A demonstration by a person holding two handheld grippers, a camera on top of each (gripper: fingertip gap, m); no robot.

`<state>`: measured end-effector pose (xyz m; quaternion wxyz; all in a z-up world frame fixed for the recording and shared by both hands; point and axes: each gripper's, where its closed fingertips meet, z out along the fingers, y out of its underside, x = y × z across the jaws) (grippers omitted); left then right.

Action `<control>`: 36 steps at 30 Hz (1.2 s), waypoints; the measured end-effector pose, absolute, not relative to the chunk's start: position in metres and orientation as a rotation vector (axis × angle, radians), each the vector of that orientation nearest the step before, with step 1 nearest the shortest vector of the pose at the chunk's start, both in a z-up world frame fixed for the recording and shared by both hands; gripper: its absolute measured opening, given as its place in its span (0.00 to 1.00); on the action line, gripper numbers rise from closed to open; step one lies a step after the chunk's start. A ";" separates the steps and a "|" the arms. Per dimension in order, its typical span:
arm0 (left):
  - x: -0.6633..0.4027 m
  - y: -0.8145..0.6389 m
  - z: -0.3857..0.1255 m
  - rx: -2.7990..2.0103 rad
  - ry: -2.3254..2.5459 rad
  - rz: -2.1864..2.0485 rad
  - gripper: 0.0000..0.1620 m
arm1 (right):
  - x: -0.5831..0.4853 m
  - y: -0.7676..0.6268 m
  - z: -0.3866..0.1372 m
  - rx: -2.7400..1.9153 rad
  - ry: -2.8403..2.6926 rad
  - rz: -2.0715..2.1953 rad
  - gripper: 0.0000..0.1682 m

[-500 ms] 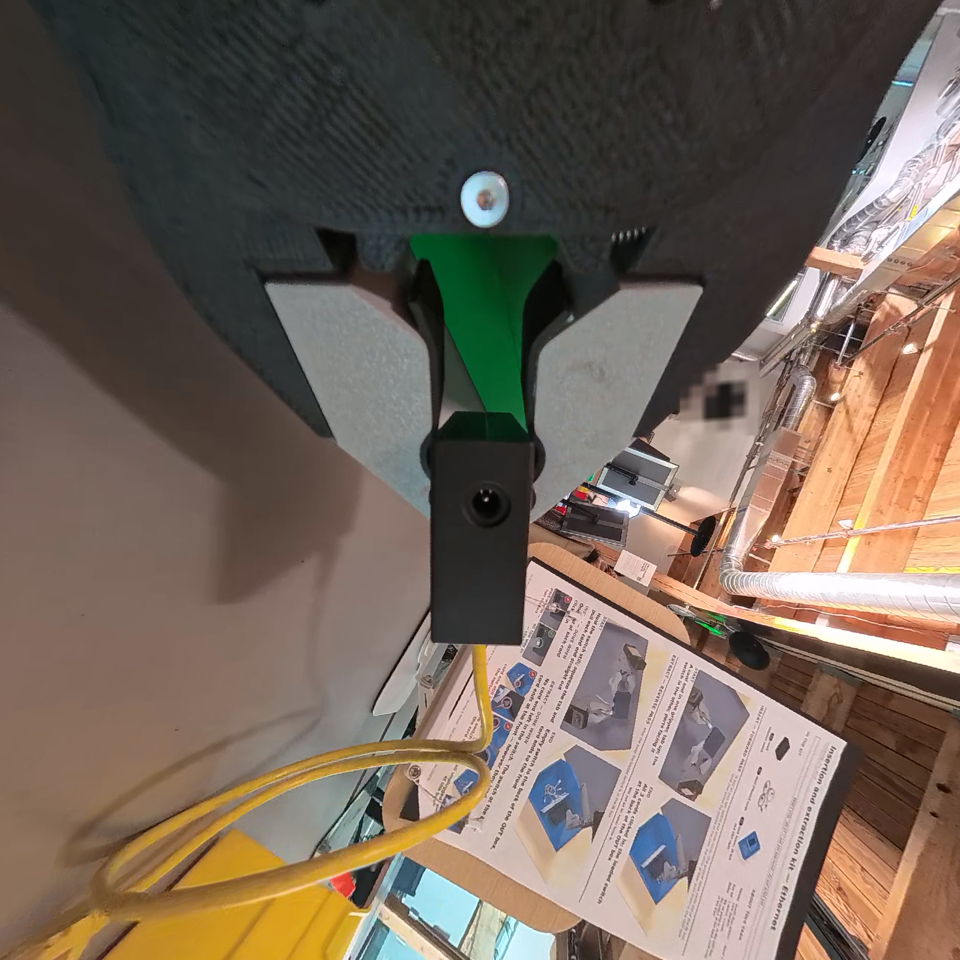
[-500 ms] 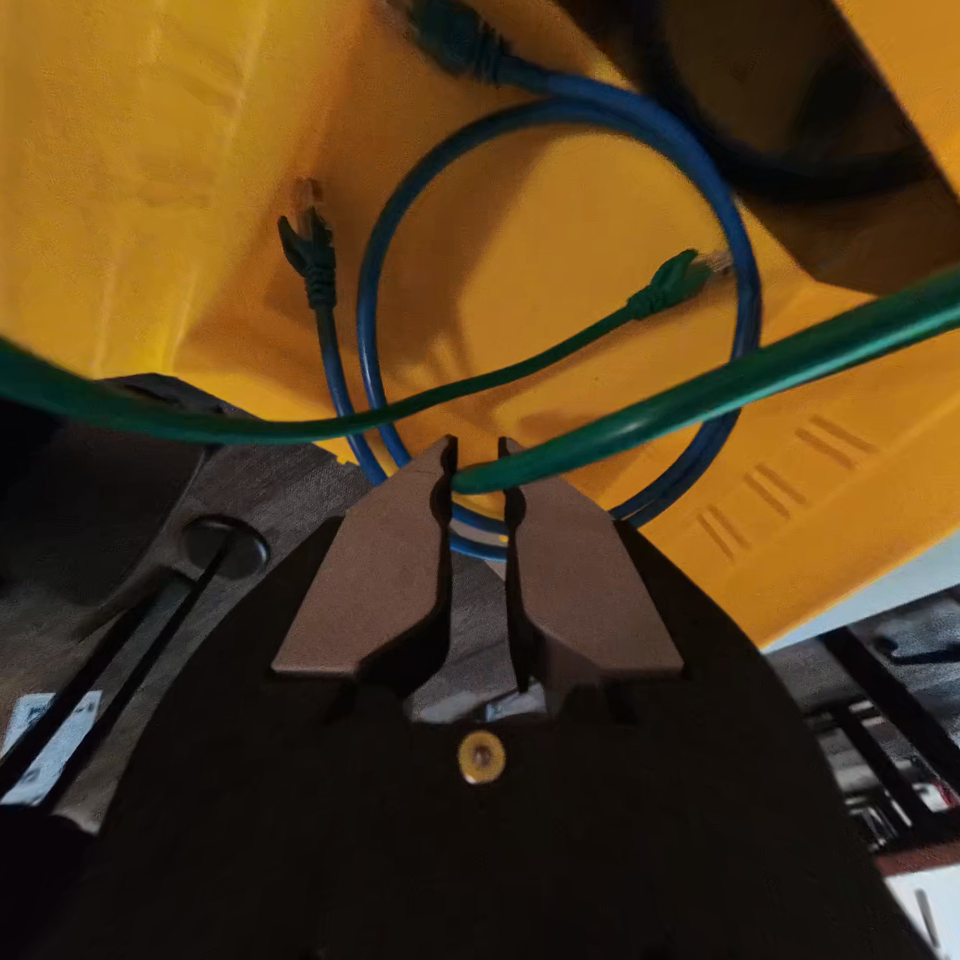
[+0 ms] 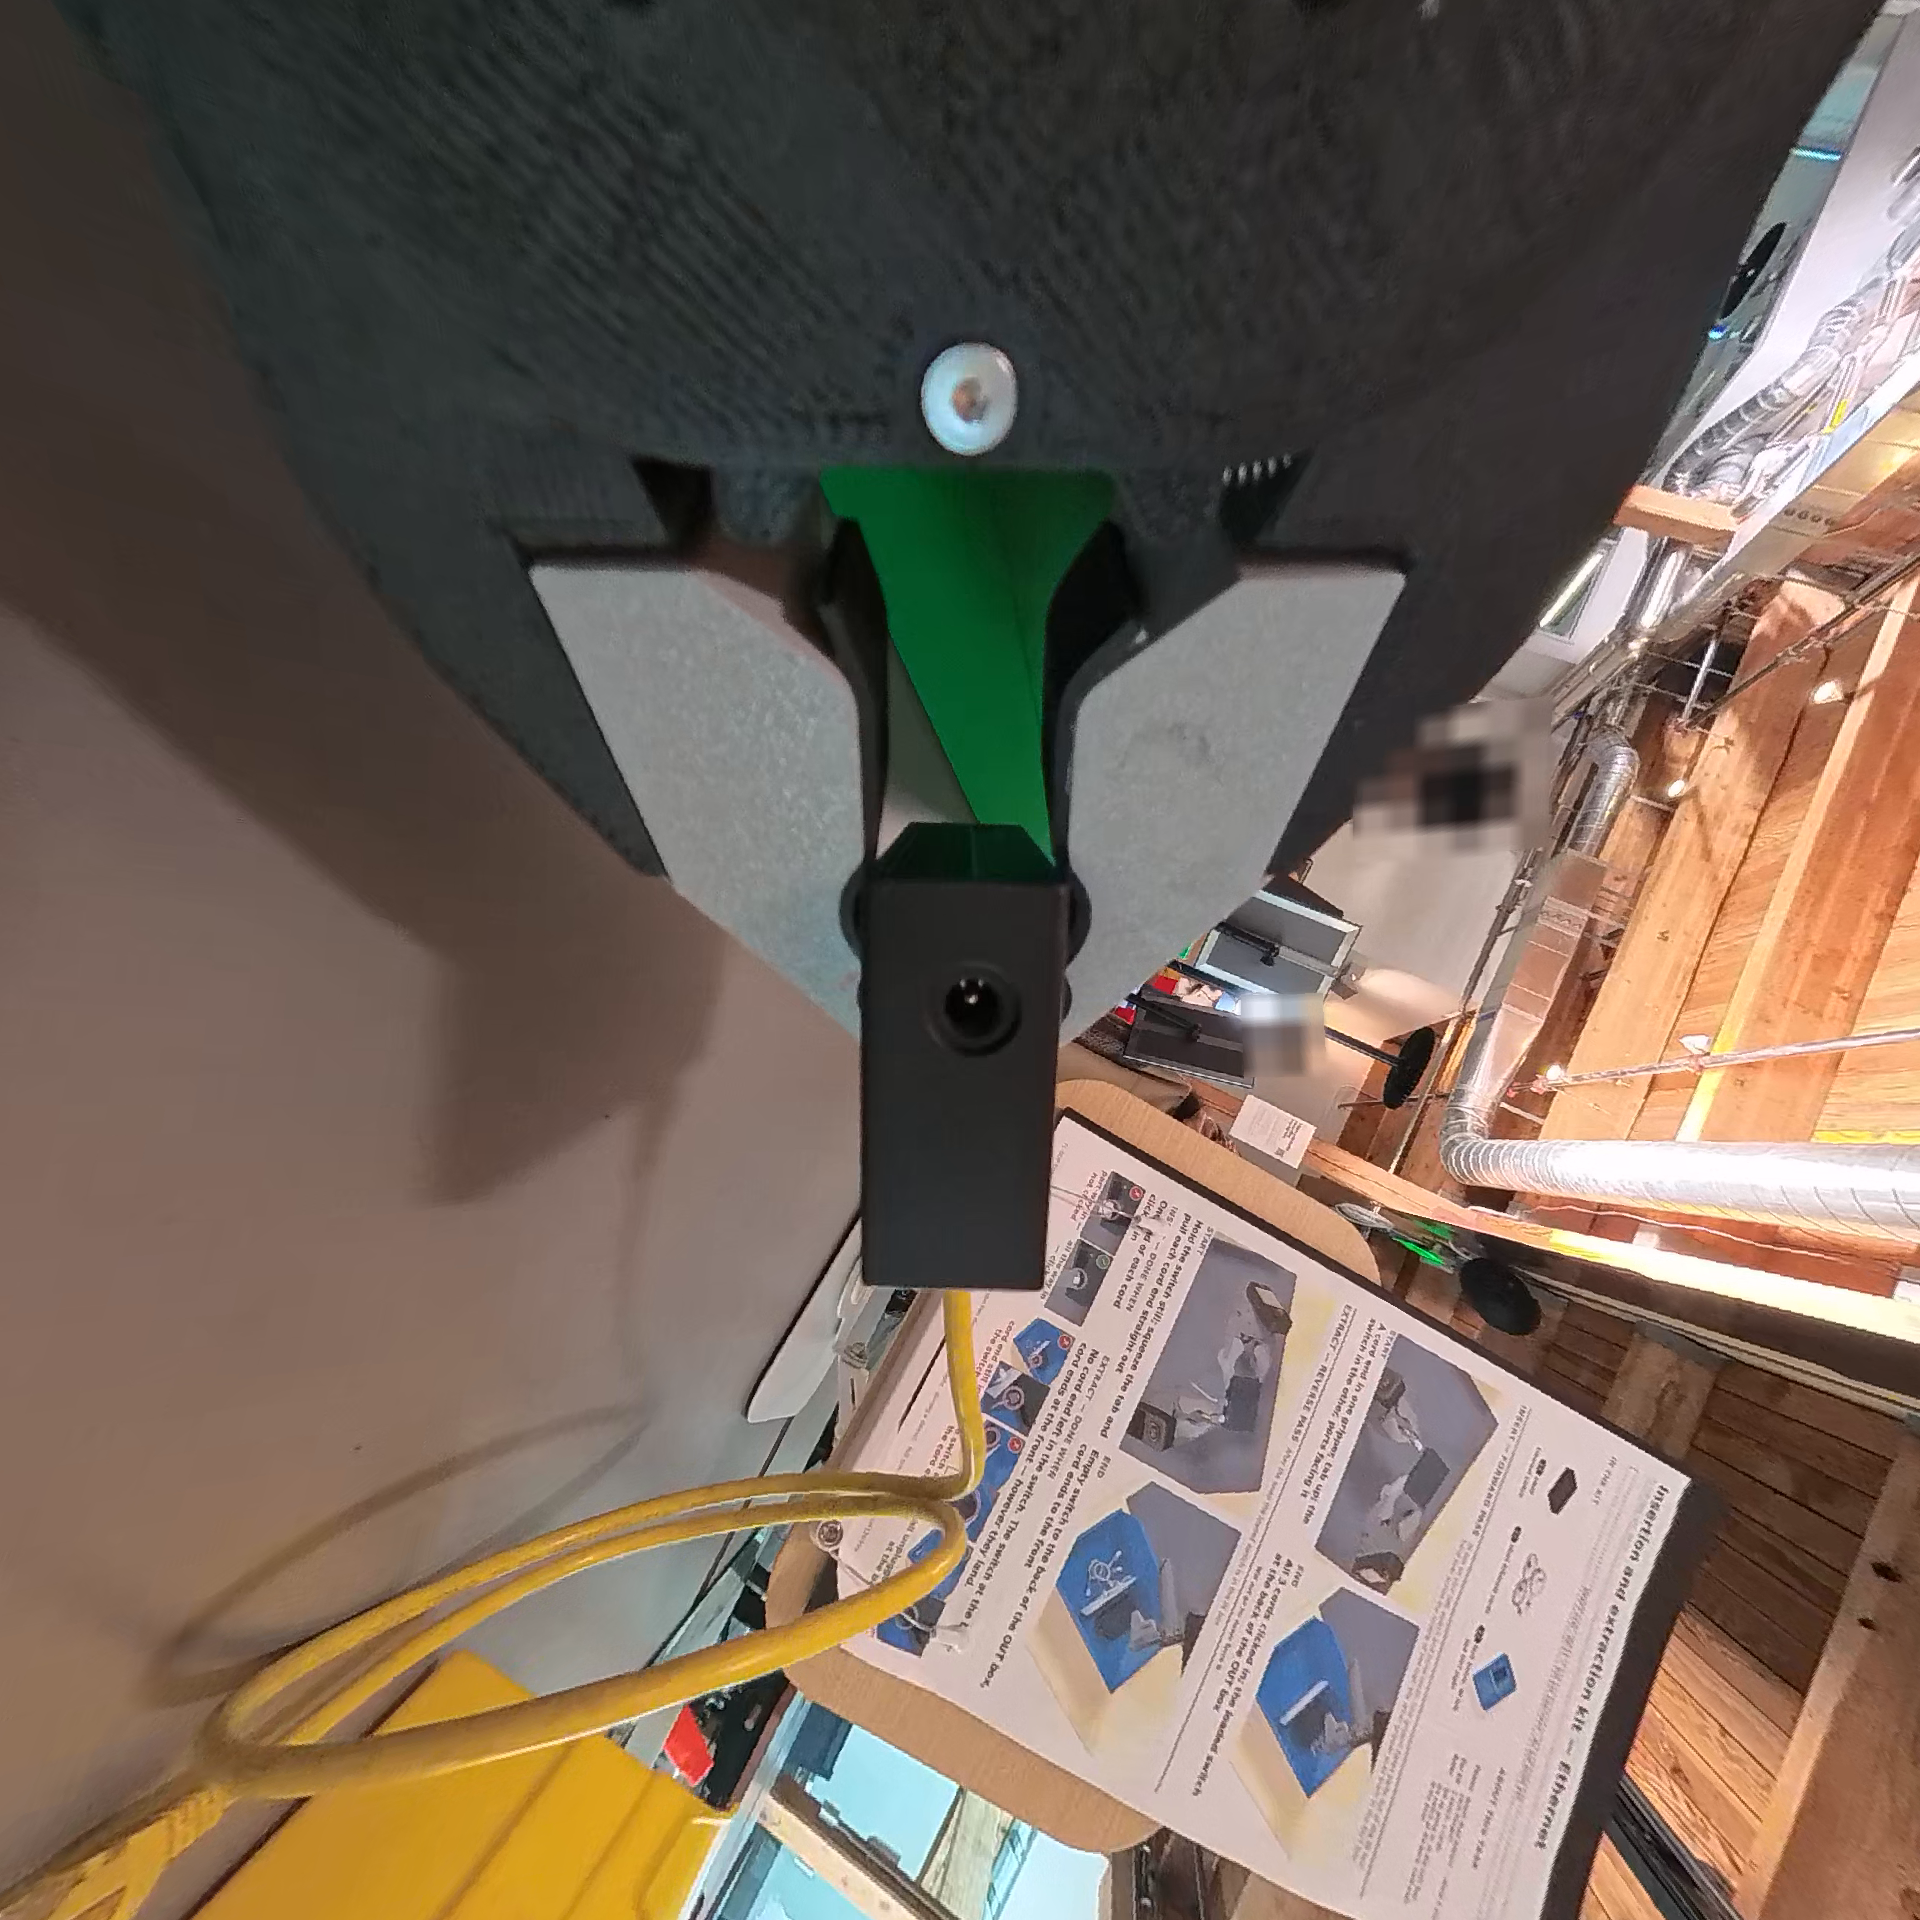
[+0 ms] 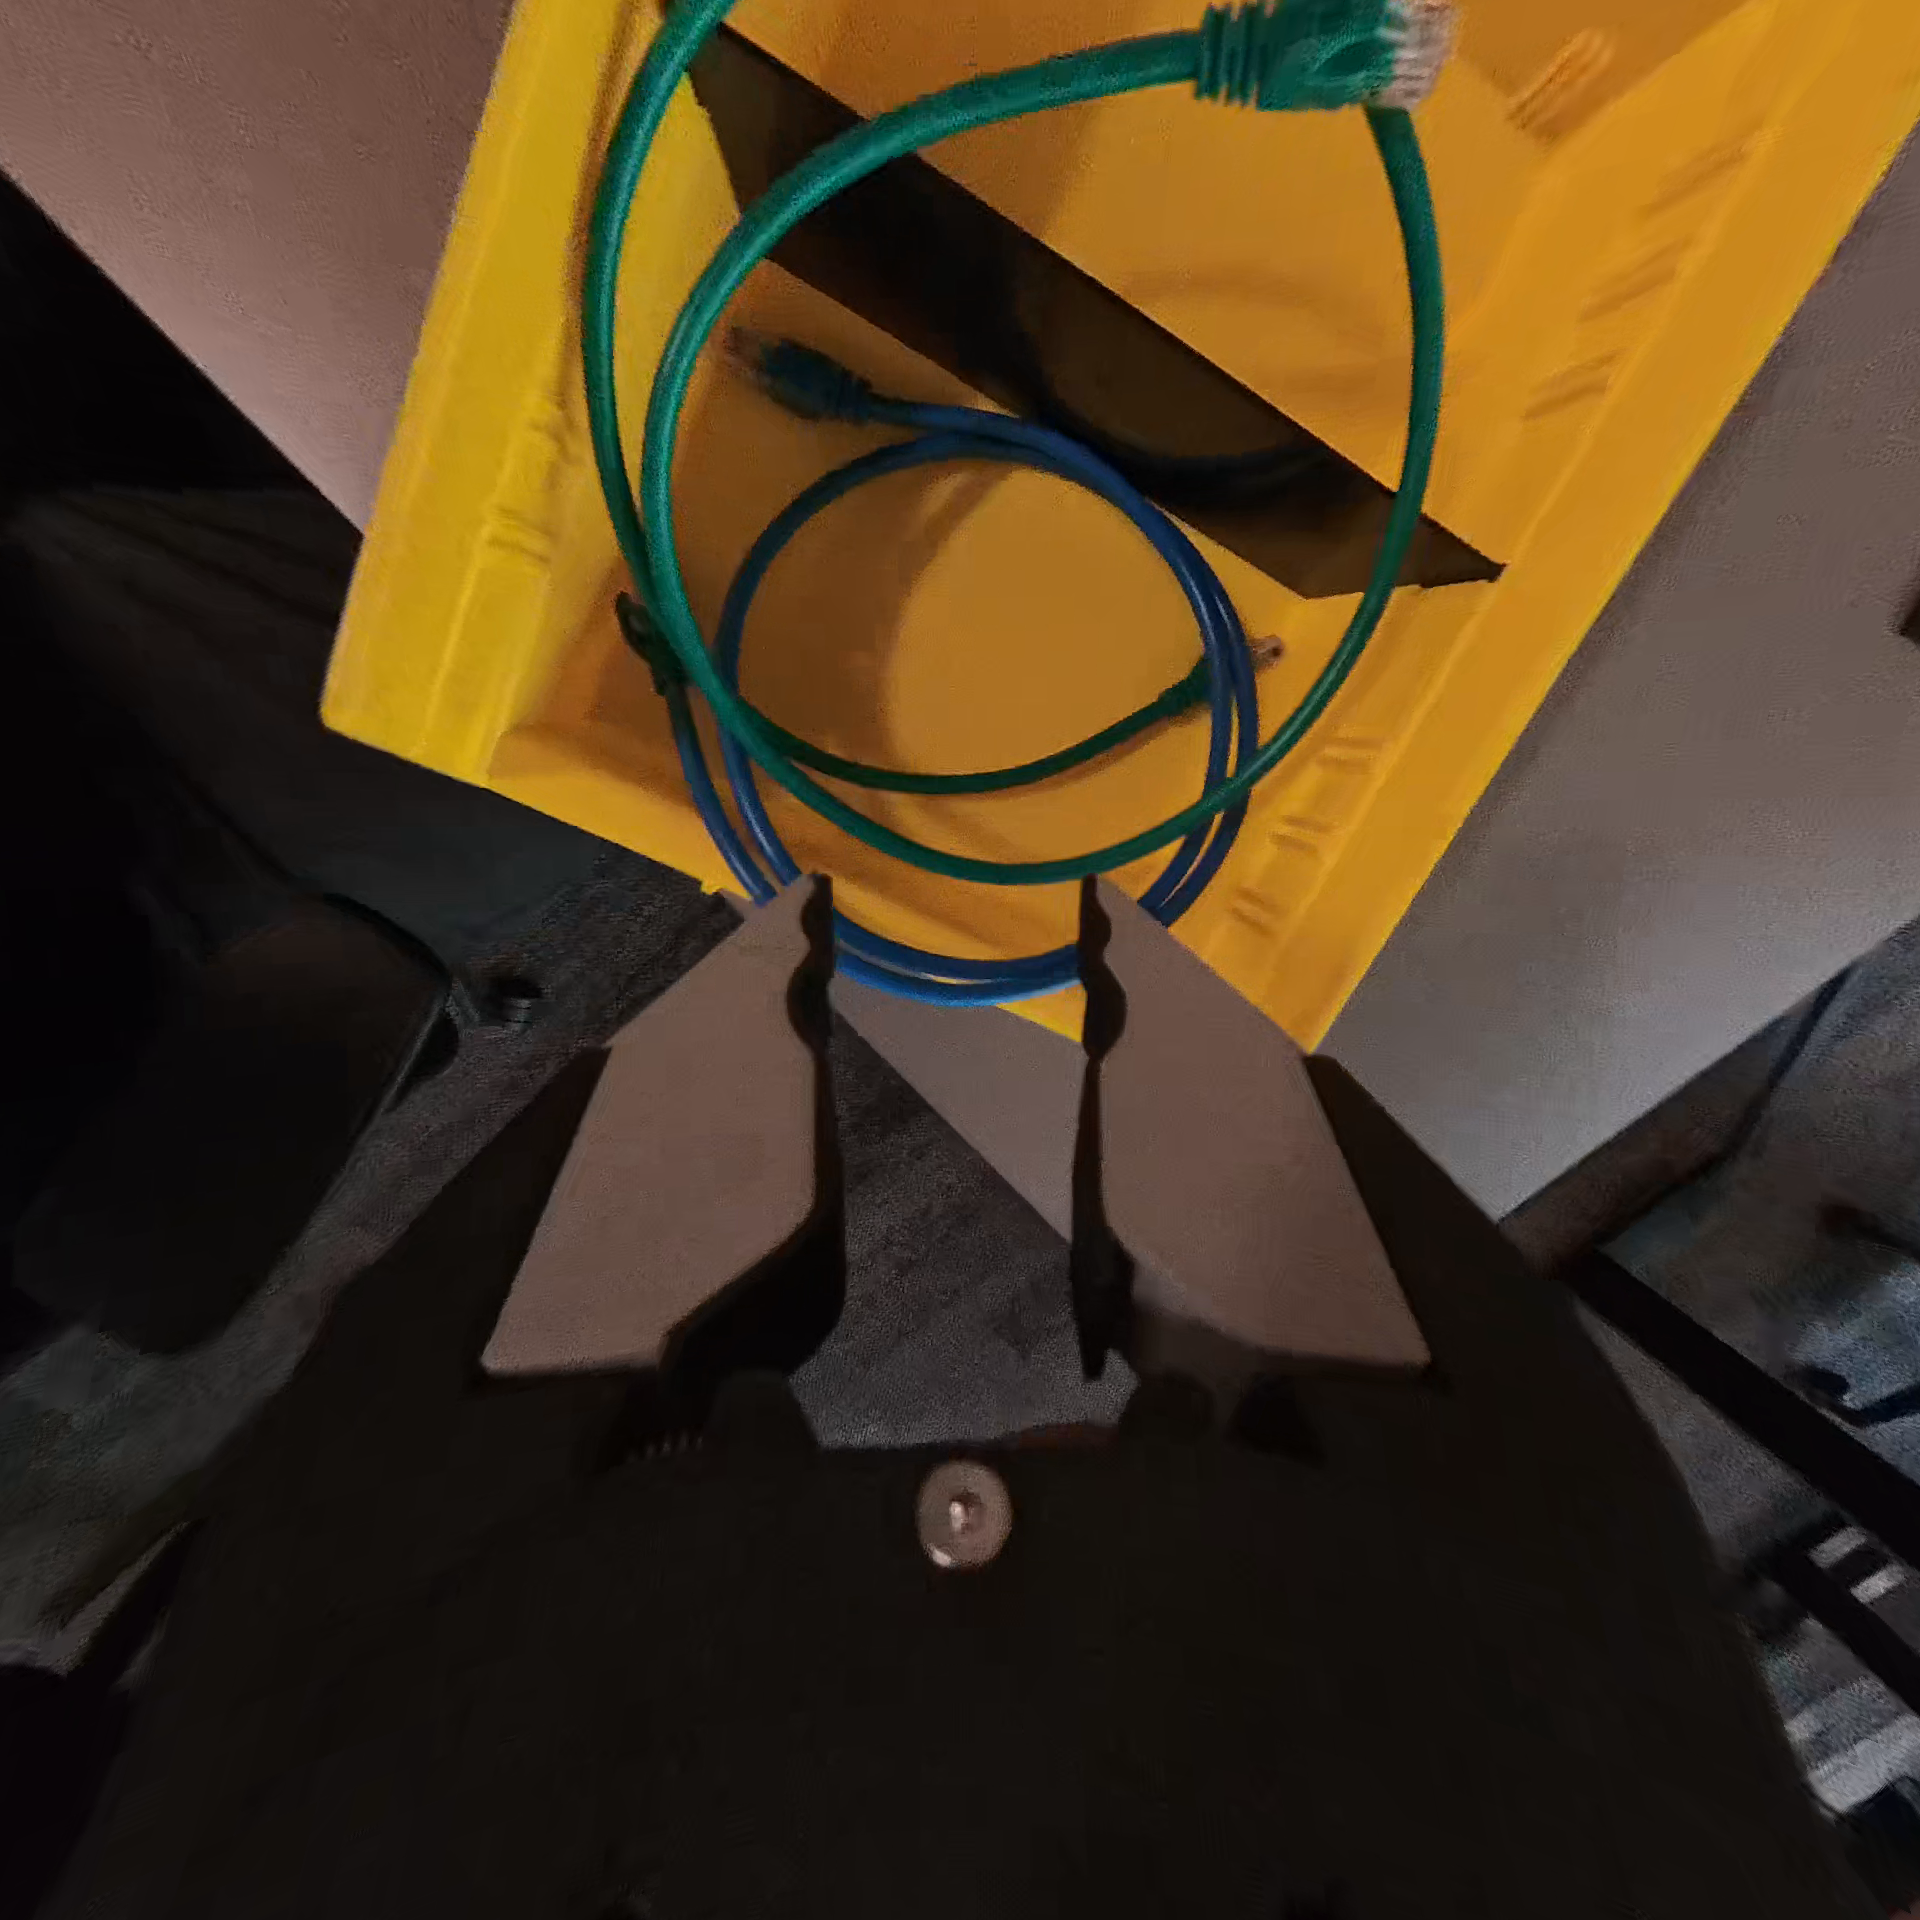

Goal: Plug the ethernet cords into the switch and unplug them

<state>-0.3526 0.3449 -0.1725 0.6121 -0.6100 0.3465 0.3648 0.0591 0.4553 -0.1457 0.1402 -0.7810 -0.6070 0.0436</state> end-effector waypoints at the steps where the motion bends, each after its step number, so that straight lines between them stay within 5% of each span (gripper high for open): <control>1: -0.353 0.345 -0.173 -1.407 0.800 0.844 0.16 | 0.054 0.459 -0.147 -2.248 -1.729 0.132 0.26; 6: -0.353 0.345 -0.174 -1.412 0.806 0.851 0.16 | -0.010 0.474 -0.138 -2.207 -1.460 0.434 0.29; 11: -0.354 0.344 -0.173 -1.411 0.802 0.852 0.16 | -0.014 0.534 -0.140 -2.157 -1.379 0.115 0.27; 16: -0.352 0.345 -0.173 -1.405 0.805 0.844 0.16 | -0.015 0.559 -0.161 -2.229 -1.369 0.155 0.35; 21: -0.353 0.345 -0.173 -1.407 0.803 0.840 0.16 | -0.017 0.579 -0.181 -2.241 -1.398 0.063 0.31; 25: -0.353 0.345 -0.172 -1.409 0.799 0.838 0.16 | 0.000 0.577 -0.189 -2.320 -1.426 -0.057 0.04; 32: -0.352 0.345 -0.172 -1.405 0.803 0.835 0.16 | 0.065 0.544 -0.155 -2.462 -1.345 -0.137 0.02; 36: -0.351 0.344 -0.173 -1.404 0.808 0.844 0.16 | 0.081 0.521 -0.180 -2.597 -1.354 -0.075 0.02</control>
